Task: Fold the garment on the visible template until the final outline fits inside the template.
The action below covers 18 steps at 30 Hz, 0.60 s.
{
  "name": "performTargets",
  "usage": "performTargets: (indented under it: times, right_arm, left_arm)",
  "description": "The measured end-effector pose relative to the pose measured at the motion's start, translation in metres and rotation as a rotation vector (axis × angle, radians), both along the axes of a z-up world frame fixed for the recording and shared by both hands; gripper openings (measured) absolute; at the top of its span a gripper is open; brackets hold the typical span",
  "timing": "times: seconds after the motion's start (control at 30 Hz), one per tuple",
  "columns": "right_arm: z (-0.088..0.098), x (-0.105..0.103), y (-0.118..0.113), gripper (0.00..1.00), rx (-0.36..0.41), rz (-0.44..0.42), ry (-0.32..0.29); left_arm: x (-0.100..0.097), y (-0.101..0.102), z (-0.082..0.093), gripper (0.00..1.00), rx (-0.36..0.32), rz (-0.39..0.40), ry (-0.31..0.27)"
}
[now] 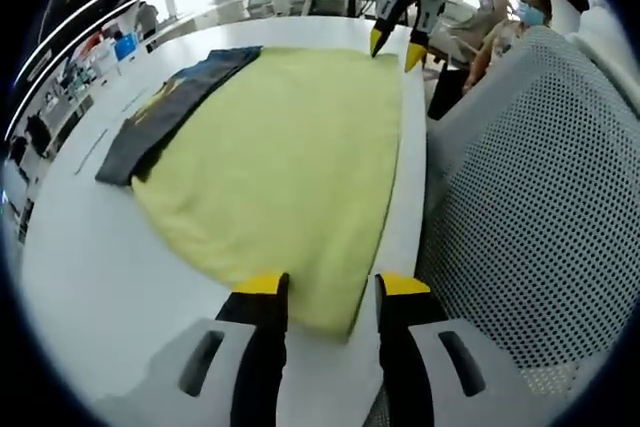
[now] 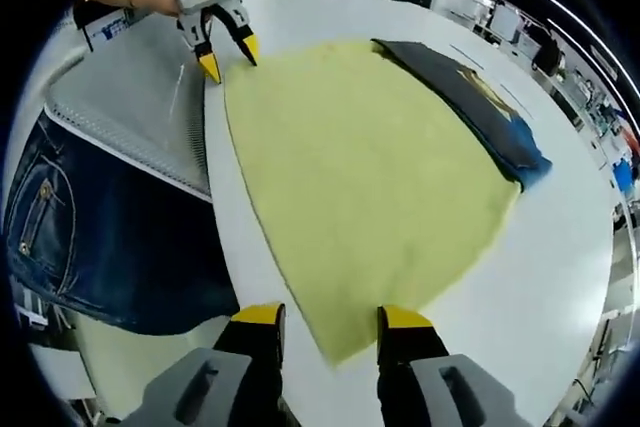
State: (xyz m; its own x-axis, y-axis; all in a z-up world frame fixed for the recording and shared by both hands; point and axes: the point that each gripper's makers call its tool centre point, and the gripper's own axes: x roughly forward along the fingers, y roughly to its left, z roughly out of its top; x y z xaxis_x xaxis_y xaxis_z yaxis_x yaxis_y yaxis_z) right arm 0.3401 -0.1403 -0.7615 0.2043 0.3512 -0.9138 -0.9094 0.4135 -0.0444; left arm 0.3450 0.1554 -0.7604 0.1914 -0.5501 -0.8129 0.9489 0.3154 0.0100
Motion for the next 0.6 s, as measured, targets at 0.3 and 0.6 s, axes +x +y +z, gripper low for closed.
performTargets:
  times: [0.3, 0.6]
  right_arm:
    - [0.000, 0.013, -0.003, 0.15, -0.006, -0.023, 0.013]
    - [0.000, 0.015, -0.004, 0.06, -0.006, -0.007, 0.033]
  left_arm:
    - [-0.003, -0.003, 0.001, 0.24, 0.018, -0.073, -0.005]
    - [0.007, 0.001, 0.000, 0.05, 0.039, -0.079, -0.011]
